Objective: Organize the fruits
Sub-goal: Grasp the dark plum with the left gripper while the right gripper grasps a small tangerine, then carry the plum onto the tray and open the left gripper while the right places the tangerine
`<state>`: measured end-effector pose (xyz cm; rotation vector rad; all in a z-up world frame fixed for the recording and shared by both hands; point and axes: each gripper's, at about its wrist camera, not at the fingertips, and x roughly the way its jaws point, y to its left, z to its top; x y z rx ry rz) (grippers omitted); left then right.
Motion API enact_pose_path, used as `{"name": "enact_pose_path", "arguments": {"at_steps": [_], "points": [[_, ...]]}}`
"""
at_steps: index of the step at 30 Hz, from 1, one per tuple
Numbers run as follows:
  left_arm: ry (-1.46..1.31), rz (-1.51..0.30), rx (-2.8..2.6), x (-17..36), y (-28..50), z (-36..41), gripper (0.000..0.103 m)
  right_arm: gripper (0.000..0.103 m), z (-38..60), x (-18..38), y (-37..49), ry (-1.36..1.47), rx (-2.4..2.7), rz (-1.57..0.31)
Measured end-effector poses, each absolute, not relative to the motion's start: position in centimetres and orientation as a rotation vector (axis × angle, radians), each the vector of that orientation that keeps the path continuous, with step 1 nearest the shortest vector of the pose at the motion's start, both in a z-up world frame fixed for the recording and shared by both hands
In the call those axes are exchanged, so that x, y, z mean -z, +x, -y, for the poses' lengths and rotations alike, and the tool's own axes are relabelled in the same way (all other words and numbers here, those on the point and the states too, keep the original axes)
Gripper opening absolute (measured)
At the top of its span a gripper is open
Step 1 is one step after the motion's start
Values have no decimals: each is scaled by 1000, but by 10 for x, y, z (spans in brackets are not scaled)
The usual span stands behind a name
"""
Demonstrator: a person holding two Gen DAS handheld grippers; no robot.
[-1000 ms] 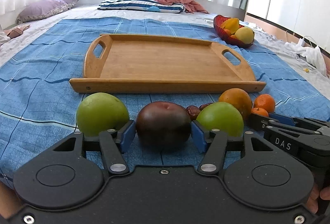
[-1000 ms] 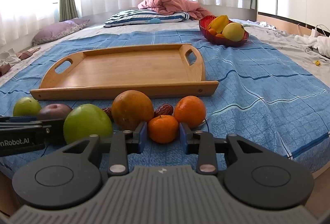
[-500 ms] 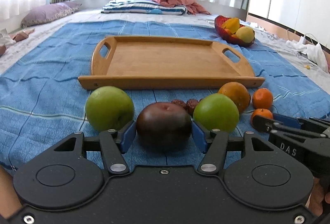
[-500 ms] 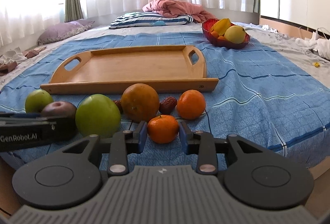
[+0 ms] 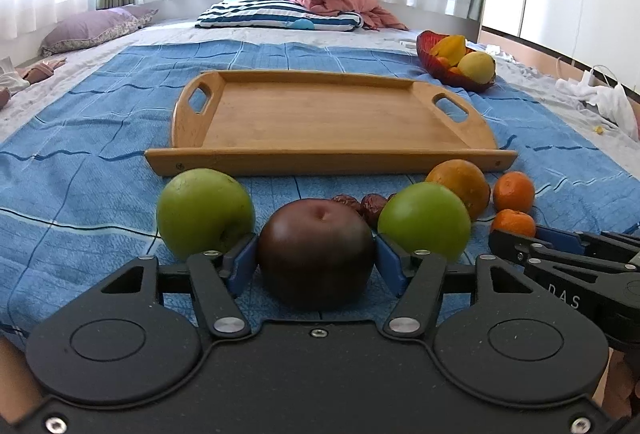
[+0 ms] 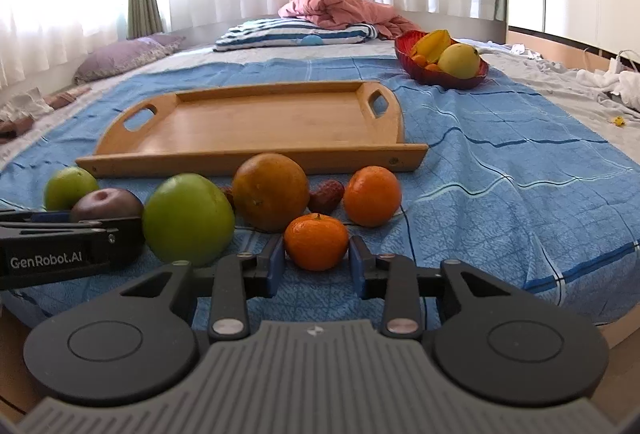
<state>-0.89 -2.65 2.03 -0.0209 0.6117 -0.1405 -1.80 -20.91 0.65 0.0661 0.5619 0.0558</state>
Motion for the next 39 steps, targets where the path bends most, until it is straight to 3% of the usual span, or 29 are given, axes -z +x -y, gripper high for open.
{"name": "enact_pose_path", "arguments": {"at_steps": [13, 21, 39], "points": [[-8, -516, 127, -77, 5, 9, 60, 38, 226, -50, 1, 102, -71, -465], [-65, -568, 60, -97, 63, -25, 60, 38, 255, -67, 67, 153, -89, -556], [-119, -754, 6, -60, 164, -43, 60, 38, 257, -39, 162, 146, -119, -786]]}}
